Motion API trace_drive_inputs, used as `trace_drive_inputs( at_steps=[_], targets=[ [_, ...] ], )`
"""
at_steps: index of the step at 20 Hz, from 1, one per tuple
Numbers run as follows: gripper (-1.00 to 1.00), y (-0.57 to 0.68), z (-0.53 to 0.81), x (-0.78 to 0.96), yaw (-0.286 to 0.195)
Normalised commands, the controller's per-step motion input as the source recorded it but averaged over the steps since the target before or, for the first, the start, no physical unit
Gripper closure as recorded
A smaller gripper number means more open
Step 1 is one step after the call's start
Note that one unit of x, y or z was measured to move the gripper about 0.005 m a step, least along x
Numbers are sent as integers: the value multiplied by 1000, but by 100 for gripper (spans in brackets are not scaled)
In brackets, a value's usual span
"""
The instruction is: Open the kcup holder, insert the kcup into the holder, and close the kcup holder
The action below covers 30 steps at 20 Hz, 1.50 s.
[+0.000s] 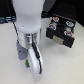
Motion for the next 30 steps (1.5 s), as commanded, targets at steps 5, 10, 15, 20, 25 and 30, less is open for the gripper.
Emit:
trace_drive_inputs(
  at_steps=[5,10,15,20,25,30],
  targets=[
    [100,385,767,74,-2],
    [100,480,822,63,17],
    [100,504,750,-2,78],
    [100,508,592,-58,70],
    [100,512,438,-145,67],
    [100,524,388,-188,67]
  ],
)
